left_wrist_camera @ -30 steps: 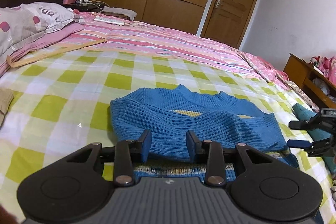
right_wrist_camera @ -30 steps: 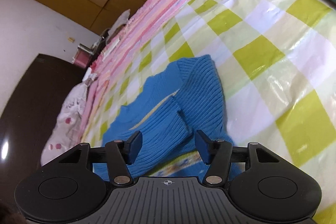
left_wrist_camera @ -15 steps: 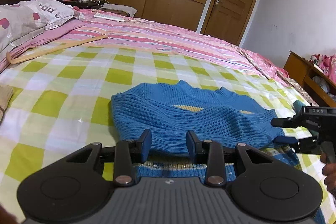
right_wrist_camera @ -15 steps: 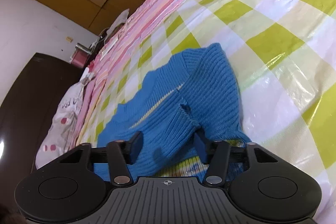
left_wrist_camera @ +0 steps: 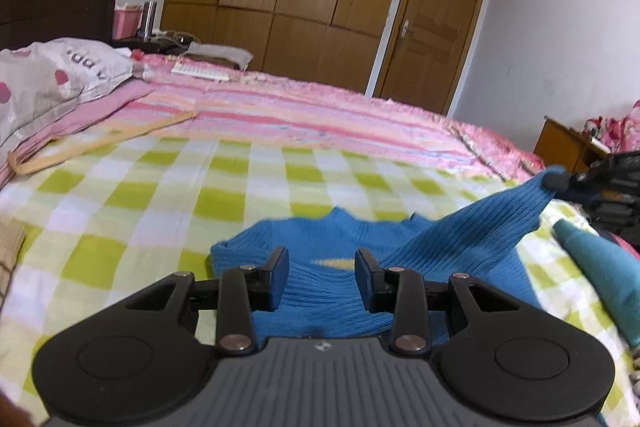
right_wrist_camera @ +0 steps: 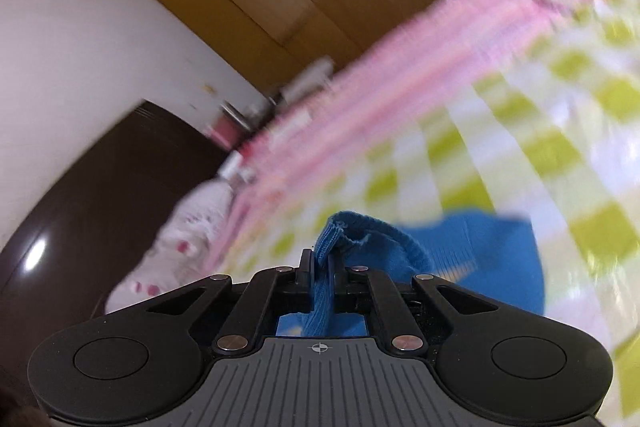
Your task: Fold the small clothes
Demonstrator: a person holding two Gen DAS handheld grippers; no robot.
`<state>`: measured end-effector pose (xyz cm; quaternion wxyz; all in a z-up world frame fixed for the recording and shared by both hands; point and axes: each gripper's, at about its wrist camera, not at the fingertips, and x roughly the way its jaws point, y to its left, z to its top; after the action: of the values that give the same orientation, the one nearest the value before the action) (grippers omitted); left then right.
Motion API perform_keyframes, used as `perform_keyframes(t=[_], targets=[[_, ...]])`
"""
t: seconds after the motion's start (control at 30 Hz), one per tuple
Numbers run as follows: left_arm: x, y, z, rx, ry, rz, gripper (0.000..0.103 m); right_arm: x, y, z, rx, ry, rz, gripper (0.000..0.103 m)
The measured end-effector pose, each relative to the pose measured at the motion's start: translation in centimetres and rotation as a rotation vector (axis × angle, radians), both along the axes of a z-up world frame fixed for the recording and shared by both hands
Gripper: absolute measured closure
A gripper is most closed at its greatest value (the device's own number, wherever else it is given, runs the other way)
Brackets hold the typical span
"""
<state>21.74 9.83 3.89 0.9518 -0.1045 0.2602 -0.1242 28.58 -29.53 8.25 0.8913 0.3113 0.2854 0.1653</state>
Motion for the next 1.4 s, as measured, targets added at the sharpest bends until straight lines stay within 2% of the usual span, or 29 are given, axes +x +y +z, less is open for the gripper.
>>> perform_keyframes(t=[0.1, 0.23, 0.27, 0.33, 0.5, 0.63, 0.77, 0.87, 1.0, 1.1, 1.2, 1.27, 1.4], targets=[[0.6, -0.6, -1.1, 0.005, 0.039, -0.009, 0.062, -1.0, -0.7, -0.4, -0.039, -0.006, -0.027, 0.096], [1.7, -1.6, -4.2, 0.097, 0.188, -0.009, 0.062, 0.1, -1.5, -6.5, -0.111, 0.238, -0.043, 0.095], [1.5, -1.6, -4.5, 0.1, 0.192, -0.017, 0.062, 0.2, -1.5, -7.7, -0.134, 0.284, -0.037, 0.095], [0.8, -1.4, -4.2, 0.118, 0.177, -0.03, 0.062, -0.2, -1.7, -8.4, -0.154, 0.307, -0.047, 0.091], [1.0, -0.6, -3.3, 0.138, 0.174, 0.011, 0.062, -0.7, -2.5, -6.7, -0.149, 0.26, -0.084, 0.09], [1.7, -0.1, -3.5, 0.164, 0.191, 0.074, 0.062, -0.3, -2.0, -5.3, -0.219, 0.219, -0.121, 0.087], [1.8, 0.9, -3.9, 0.144, 0.217, 0.124, 0.062, 0.0, -0.2, -4.5, -0.276, 0.176, -0.074, 0.087], [1.0, 0.6, -2.9, 0.113, 0.143, 0.099, 0.062, 0.6, 1.8, -4.5, -0.308, 0.146, -0.006, 0.084], [1.2, -1.2, -1.8, 0.126, 0.072, 0.03, 0.062, 1.6, 3.9, -4.7, -0.348, 0.127, 0.036, 0.078], [2.3, -2.5, -2.1, 0.133, 0.086, -0.01, 0.062, 1.8, 4.1, -4.5, -0.365, 0.121, 0.023, 0.078], [3.0, -2.9, -2.9, 0.146, 0.111, -0.021, 0.062, 0.7, 3.6, -3.3, -0.45, 0.064, -0.082, 0.078], [3.1, -2.9, -3.5, 0.154, 0.135, -0.019, 0.062, 0.1, 2.8, -2.8, -0.437, 0.052, -0.109, 0.077], [3.0, -2.7, -4.0, 0.152, 0.157, -0.009, 0.062, 0.2, 3.7, -3.2, -0.394, 0.049, 0.021, 0.075]])
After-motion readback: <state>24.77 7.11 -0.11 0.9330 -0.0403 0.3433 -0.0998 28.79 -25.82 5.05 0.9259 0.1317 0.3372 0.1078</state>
